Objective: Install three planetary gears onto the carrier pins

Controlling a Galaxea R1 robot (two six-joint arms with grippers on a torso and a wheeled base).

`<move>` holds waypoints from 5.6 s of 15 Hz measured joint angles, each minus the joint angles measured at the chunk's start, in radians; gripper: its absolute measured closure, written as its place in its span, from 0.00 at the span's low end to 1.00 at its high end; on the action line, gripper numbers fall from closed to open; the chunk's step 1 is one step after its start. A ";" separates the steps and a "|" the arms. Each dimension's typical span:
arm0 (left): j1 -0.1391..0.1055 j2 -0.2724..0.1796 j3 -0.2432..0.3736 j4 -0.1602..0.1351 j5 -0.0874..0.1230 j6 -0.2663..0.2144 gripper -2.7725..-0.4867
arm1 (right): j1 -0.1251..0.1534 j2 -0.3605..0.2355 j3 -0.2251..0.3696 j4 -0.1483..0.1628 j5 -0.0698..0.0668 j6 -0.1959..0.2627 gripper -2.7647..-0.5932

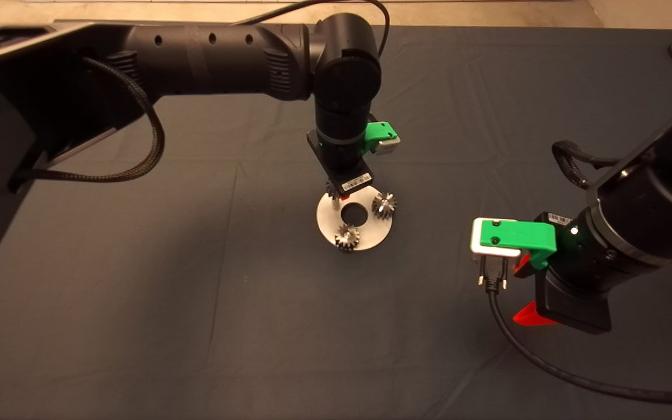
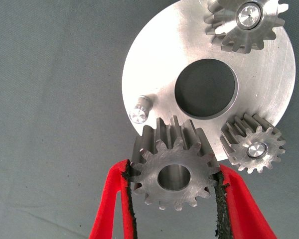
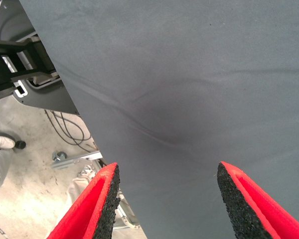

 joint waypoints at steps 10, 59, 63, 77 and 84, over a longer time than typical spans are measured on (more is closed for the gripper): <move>0.006 0.005 0.003 0.012 0.000 -0.011 0.93 | -0.017 0.011 0.000 0.002 0.000 0.000 0.61; 0.089 0.008 -0.023 0.210 -0.011 0.033 0.93 | -0.019 0.015 -0.003 0.007 0.000 -0.003 0.61; 0.089 0.007 -0.024 0.217 -0.011 0.033 0.93 | -0.019 0.015 -0.003 0.007 0.000 -0.003 0.61; 0.089 0.000 -0.029 0.224 -0.011 0.033 0.93 | -0.019 0.015 -0.003 0.007 0.000 -0.003 0.61; 0.091 0.001 -0.031 0.226 -0.013 0.033 0.93 | -0.019 0.015 -0.003 0.007 0.000 -0.011 0.61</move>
